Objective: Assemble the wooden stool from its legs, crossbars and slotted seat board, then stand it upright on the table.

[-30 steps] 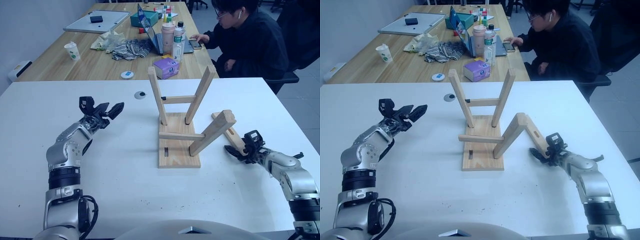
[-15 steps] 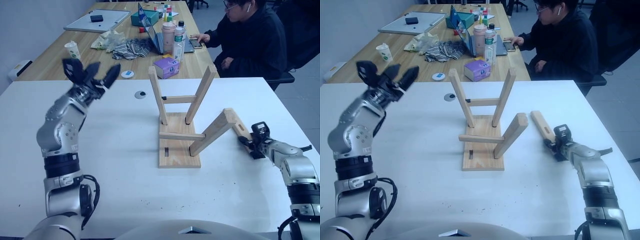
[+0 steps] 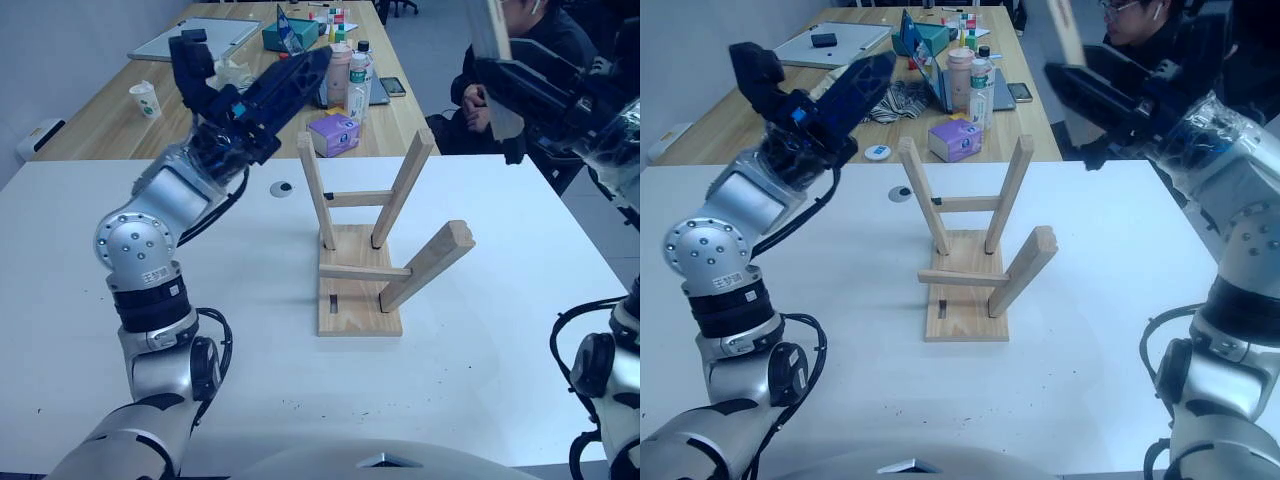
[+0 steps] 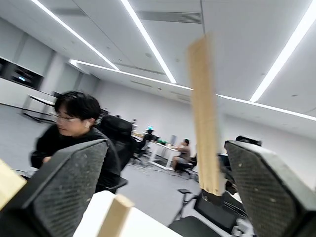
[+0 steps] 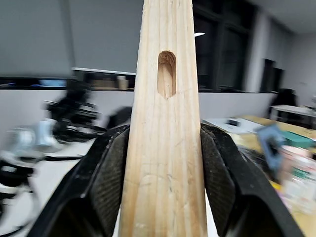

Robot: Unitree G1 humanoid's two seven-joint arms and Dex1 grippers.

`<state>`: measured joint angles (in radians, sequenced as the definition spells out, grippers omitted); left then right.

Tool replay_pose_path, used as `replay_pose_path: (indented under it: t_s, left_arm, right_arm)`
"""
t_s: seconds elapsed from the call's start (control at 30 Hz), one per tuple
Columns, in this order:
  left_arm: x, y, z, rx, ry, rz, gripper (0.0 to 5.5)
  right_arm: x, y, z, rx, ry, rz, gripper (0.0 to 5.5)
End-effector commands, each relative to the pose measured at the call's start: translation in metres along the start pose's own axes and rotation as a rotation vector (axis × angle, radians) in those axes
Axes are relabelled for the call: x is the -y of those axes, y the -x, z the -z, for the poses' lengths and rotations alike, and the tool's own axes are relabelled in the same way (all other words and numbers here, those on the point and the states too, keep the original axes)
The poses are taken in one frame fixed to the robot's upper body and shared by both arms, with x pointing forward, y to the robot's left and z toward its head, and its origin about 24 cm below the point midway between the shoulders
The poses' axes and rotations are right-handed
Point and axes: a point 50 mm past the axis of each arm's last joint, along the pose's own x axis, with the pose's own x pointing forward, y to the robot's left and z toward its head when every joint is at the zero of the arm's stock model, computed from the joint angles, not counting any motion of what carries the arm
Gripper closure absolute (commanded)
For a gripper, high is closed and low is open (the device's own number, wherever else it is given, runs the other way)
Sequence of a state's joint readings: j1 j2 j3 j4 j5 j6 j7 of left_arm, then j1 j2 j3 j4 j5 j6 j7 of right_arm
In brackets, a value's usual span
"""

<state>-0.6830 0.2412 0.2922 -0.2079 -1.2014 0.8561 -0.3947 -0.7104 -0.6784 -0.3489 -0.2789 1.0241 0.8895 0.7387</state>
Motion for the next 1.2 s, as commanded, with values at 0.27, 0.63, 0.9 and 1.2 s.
replay_pose_path:
  t_s: [0.27, 0.63, 0.9, 1.2]
  left_arm:
    - [0.049, -0.019, 0.015, 0.021, 0.206, 0.372, 1.15]
    - [0.047, -0.03, 0.01, 0.057, 0.172, 0.37, 1.28]
    - [0.048, -0.028, 0.015, 0.015, 0.128, 0.387, 2.46]
    - [0.046, -0.026, 0.014, 0.007, 0.12, 0.387, 3.33]
  right_arm:
    - [-0.029, -0.014, 0.015, -0.073, -0.167, -0.253, 3.42]
    - [-0.036, -0.014, 0.022, -0.099, -0.188, -0.27, 3.42]
    - [-0.038, -0.017, 0.019, -0.081, -0.188, -0.278, 3.42]
    - [-0.04, -0.018, 0.019, -0.083, -0.193, -0.292, 3.42]
